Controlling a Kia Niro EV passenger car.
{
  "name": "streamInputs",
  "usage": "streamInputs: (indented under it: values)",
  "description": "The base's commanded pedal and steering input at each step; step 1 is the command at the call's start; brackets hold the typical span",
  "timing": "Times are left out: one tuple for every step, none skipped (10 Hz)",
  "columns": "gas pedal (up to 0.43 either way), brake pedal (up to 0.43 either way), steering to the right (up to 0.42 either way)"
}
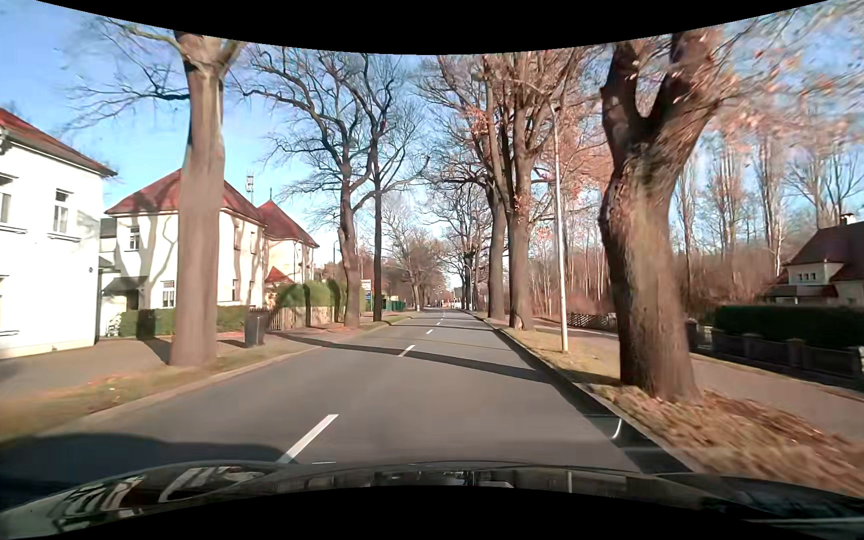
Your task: Follow the waypoints while adhering to traffic rules and regulations
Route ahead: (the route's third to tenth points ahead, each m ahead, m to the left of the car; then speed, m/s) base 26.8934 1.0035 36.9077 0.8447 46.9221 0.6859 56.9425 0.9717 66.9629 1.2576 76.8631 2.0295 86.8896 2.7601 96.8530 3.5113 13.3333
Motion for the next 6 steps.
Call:
streamInputs:
  values:
    - [0.11, 0.0, 0.006]
    - [0.118, 0.0, 0.005]
    - [0.118, 0.0, 0.005]
    - [0.118, 0.0, 0.005]
    - [0.118, 0.0, 0.005]
    - [0.118, 0.0, 0.005]
